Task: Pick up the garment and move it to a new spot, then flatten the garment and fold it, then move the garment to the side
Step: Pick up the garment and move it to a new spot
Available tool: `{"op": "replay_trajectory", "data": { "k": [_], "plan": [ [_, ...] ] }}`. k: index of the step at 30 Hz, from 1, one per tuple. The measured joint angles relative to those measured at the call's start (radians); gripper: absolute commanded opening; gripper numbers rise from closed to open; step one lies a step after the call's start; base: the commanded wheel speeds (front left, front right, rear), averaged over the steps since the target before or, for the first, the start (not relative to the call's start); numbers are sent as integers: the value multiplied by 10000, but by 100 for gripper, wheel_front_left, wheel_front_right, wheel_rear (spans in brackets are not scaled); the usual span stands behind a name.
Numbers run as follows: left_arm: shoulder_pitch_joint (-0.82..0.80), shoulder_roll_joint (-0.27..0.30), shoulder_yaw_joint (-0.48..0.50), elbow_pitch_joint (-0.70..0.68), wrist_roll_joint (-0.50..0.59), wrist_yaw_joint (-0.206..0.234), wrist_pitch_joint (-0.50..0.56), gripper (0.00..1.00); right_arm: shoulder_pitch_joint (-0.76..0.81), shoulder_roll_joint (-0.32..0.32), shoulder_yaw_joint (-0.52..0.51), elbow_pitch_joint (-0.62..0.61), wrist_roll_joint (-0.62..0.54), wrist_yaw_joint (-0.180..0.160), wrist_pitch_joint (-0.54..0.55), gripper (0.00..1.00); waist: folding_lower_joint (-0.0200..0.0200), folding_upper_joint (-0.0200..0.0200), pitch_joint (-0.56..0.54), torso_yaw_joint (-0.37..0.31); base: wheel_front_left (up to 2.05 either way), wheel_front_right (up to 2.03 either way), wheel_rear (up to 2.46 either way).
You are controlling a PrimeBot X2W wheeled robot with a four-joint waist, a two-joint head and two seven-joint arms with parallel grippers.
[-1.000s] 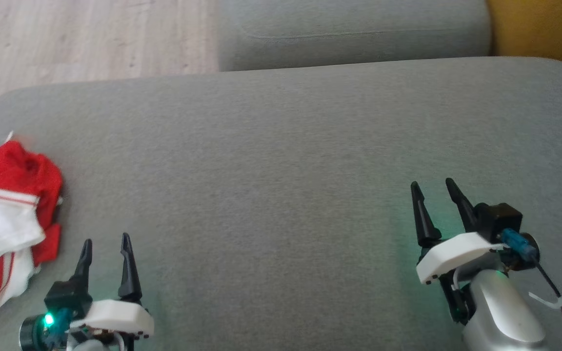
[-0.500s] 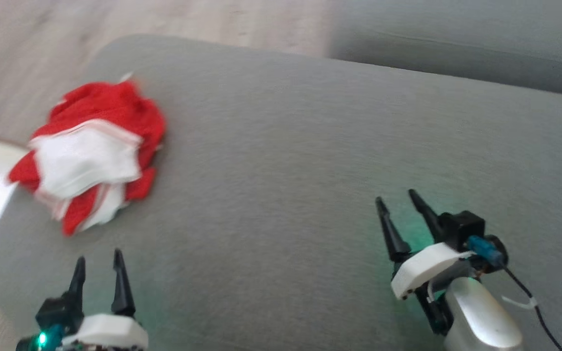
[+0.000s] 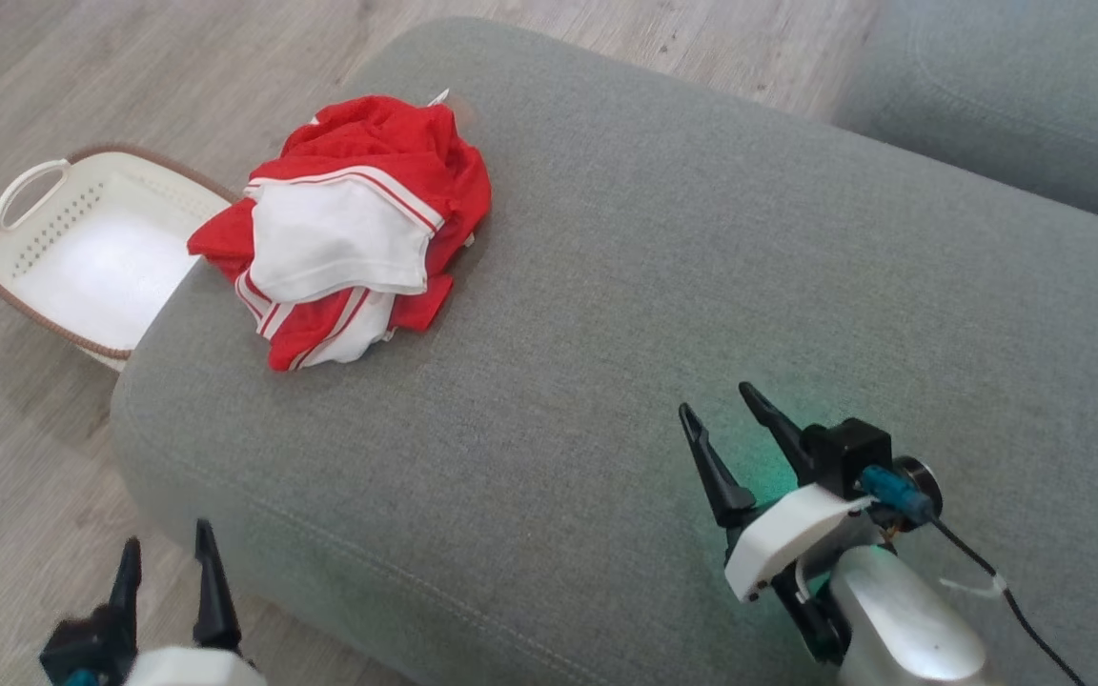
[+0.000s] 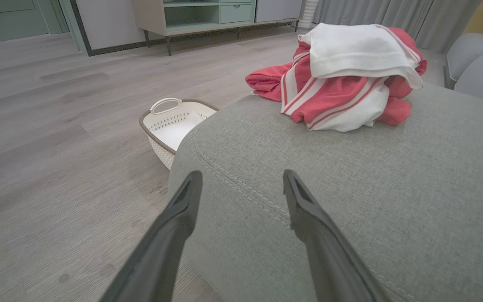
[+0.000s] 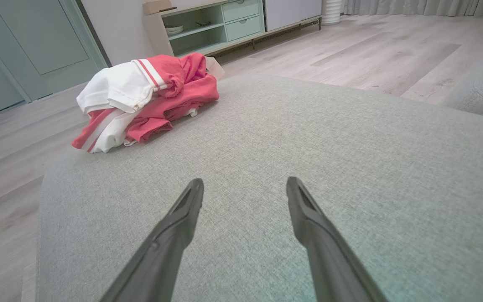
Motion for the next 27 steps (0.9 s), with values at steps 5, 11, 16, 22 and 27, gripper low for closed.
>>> {"op": "replay_trajectory", "data": {
  "k": [5, 11, 16, 22, 27],
  "plan": [
    [-308, -13, -138, -629, -40, -176, 0, 100, -185, -13, -35, 50, -40, 0, 0, 100, 0, 0, 257, 28, 0, 0, 0],
    [-2229, 481, -541, -1099, -69, -305, -8, 100, -328, -81, -263, -125, -387, 0, 0, 100, 1, 0, 706, -11, 0, 0, 0],
    [-3882, 1655, -1546, -148, -943, -341, -50, 100, -661, -257, -113, -546, -541, 0, 0, 100, 1, 0, 1252, -317, 0, 0, 0],
    [-5432, 2550, -3166, 1680, -2596, -341, 81, 100, -1283, -639, 173, -1097, -543, 0, 0, 100, 2, 0, 1999, -866, 0, 0, 0],
    [-6380, 3016, -4073, 2861, -4031, -341, 495, 100, -1382, -972, 186, -1383, -546, 0, -2, 100, 2, 0, 2571, -1320, 0, 0, 0]
  ]
}}
